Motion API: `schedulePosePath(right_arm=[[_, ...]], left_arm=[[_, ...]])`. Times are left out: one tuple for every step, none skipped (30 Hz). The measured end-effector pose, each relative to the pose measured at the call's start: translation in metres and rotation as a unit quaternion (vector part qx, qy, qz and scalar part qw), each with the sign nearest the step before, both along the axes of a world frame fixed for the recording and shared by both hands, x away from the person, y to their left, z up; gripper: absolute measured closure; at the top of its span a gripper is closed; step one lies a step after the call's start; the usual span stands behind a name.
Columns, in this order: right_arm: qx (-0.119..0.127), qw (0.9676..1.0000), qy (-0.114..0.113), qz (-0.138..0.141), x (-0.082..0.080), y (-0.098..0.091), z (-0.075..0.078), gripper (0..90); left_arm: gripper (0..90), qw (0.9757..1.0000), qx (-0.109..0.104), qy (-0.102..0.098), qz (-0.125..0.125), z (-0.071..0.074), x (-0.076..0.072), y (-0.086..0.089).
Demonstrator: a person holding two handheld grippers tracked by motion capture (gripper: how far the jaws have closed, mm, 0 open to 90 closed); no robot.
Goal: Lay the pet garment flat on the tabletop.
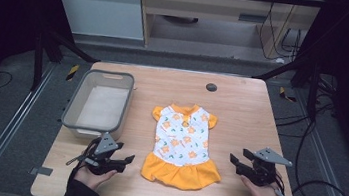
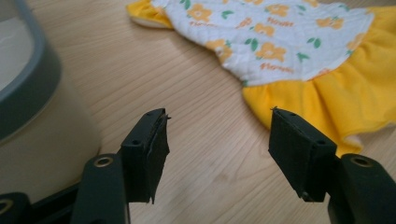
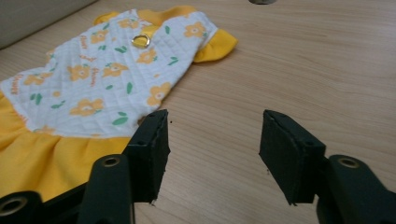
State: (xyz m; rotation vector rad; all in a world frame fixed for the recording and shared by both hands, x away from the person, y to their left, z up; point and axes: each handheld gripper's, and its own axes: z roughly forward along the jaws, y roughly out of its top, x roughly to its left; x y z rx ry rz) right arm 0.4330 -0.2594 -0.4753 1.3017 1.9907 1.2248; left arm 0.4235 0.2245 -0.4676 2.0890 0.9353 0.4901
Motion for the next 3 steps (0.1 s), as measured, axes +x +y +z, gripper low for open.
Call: schedulePosePath(right_arm=[[0.002, 1.0000, 0.003, -0.004, -0.0005, -0.0016, -0.0012, 37.4], [0.002, 1.0000, 0.003, -0.007, -0.0007, -0.0027, -0.0020, 35.9], [0.001, 0.9999, 0.005, -0.014, -0.0013, -0.0040, -0.0029, 34.5]], left_arm=[[34.9, 1.0000, 0.002, 0.000, 0.005, -0.0017, -0.0012, 0.0028], [34.6, 0.9999, 0.003, 0.003, 0.009, -0.0043, -0.0029, 0.0073], [34.1, 0.9999, 0.003, 0.006, 0.010, -0.0054, -0.0039, 0.0096]])
